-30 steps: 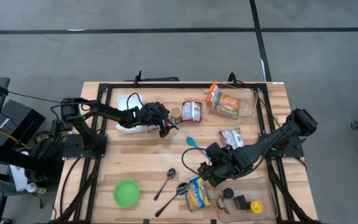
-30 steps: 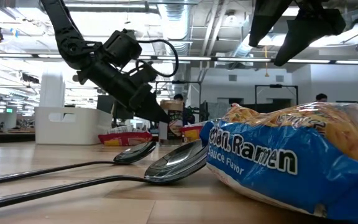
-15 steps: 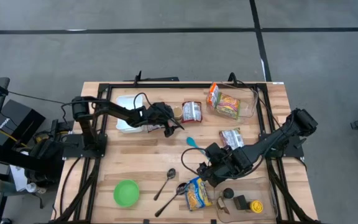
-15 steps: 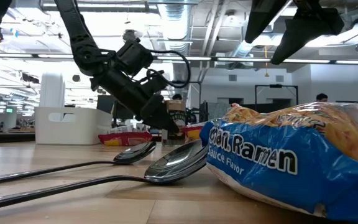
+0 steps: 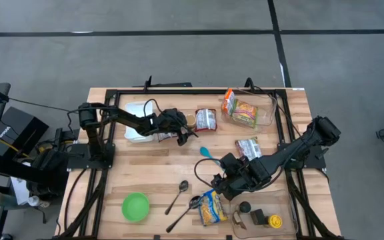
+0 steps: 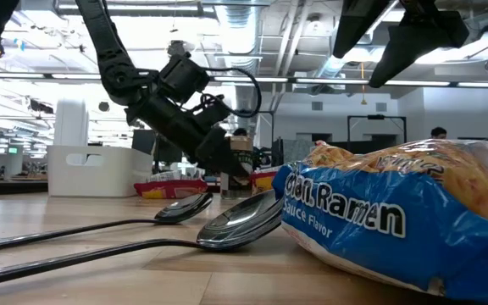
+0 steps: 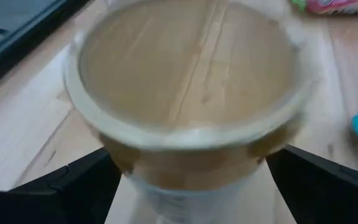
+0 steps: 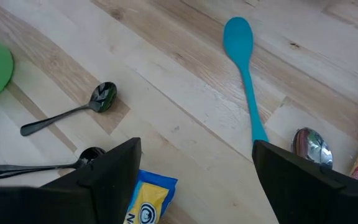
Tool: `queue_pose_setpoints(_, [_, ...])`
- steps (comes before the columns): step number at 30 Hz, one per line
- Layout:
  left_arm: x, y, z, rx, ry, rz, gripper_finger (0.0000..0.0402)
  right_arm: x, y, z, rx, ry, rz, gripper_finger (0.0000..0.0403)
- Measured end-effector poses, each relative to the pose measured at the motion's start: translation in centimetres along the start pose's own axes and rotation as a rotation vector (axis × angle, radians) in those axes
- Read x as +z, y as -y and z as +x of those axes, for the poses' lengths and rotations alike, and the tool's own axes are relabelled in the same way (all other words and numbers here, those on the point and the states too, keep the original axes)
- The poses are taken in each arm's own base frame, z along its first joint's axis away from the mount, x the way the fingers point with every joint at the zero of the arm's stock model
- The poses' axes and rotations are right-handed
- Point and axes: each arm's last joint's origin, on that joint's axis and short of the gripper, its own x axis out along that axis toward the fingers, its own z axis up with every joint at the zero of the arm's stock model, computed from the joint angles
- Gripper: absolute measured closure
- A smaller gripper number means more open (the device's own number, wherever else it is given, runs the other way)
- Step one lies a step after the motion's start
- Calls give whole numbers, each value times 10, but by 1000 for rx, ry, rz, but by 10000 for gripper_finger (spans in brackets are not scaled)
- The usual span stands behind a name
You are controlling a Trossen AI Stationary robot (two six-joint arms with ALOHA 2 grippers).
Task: Pick & Place Food Item
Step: Put the golden spice bottle into the bottom transparent bin
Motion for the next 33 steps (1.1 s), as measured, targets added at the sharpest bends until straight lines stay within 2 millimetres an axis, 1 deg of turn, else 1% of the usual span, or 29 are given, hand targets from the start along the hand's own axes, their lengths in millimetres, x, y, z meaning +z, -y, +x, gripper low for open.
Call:
queue_pose_setpoints(5, [-8,4,5,-22,-27,-2,24,0,-1,0,12,3,6,101])
queue_pose_setpoints(10, [-7,4,5,-23,-19,-4,24,0,-2,0,14,3,8,101])
queue_pose_setpoints(15, [-6,3,5,-20,-11,-6,36,0,-1,0,14,4,8,101])
queue_pose_setpoints(33, [-6,3,5,-10,-14,-33,124,1,-1,0,9,26,8,101])
